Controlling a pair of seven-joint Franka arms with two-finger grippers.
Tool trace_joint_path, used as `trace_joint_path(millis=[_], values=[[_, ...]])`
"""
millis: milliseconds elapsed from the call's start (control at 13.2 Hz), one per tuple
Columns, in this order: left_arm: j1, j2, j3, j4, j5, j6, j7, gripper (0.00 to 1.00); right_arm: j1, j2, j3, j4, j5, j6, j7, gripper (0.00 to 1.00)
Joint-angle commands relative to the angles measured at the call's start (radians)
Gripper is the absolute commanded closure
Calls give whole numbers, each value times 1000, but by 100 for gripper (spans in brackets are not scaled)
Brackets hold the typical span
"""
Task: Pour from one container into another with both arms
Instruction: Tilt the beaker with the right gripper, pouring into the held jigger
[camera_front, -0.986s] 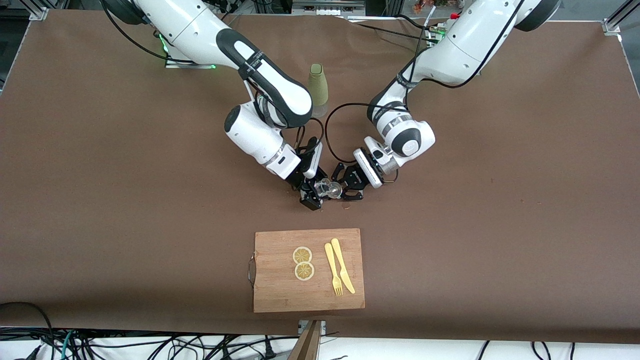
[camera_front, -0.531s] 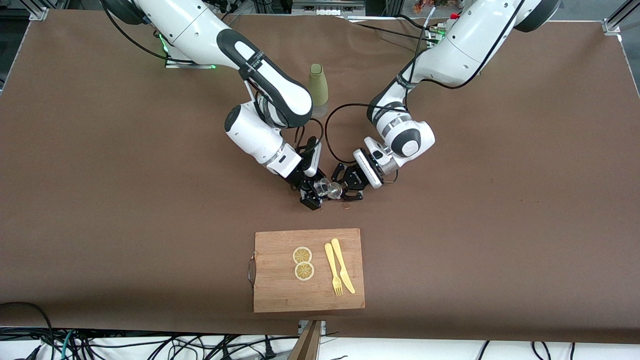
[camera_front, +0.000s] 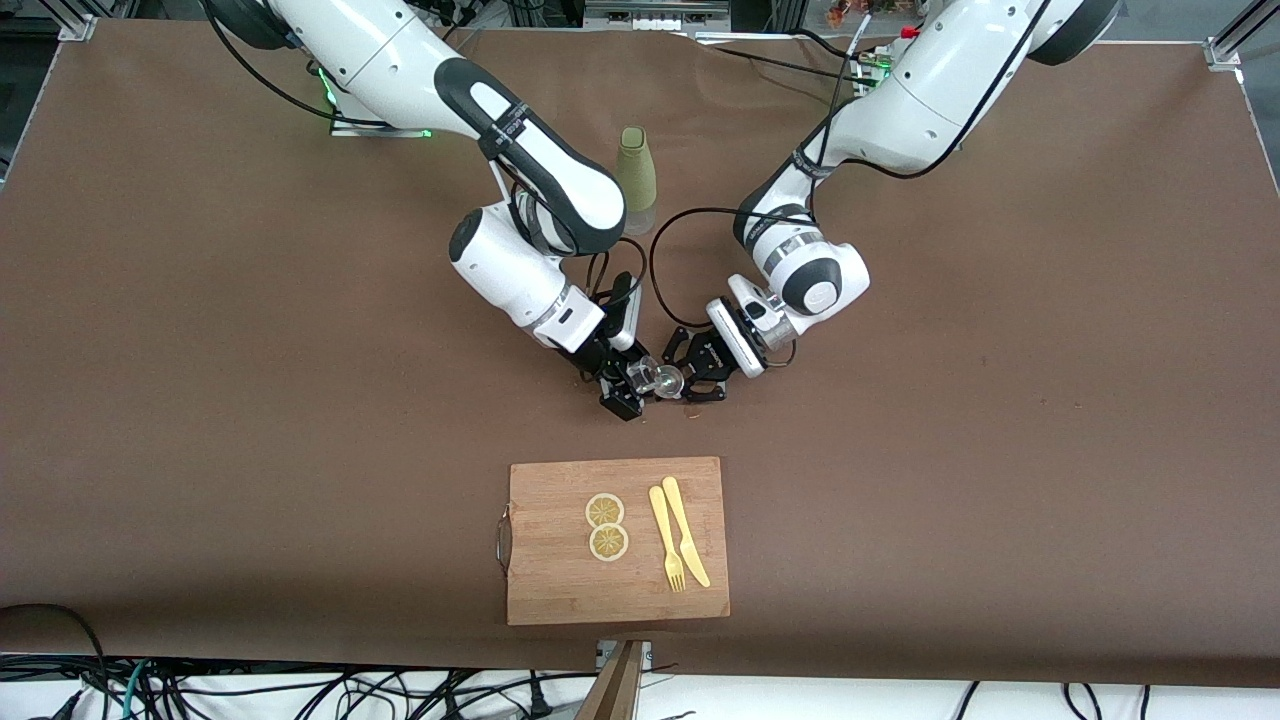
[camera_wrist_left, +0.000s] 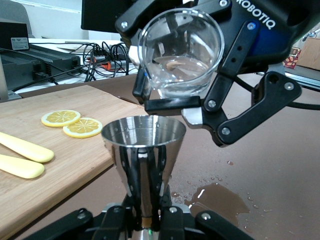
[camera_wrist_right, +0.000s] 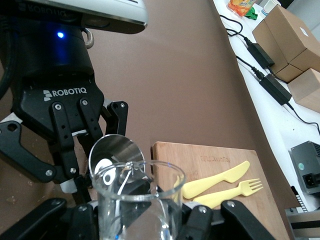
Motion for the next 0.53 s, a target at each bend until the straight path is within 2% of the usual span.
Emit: trace_joint_path(millis=[0,455], values=[[-5,13,-4,31,-50,20,49,100,16,-12,-7,-10,-18,30,-5,96],[-4,13,-4,31,-59,20,49,100,30,-4,-7,-6,-18,68,-5,96]])
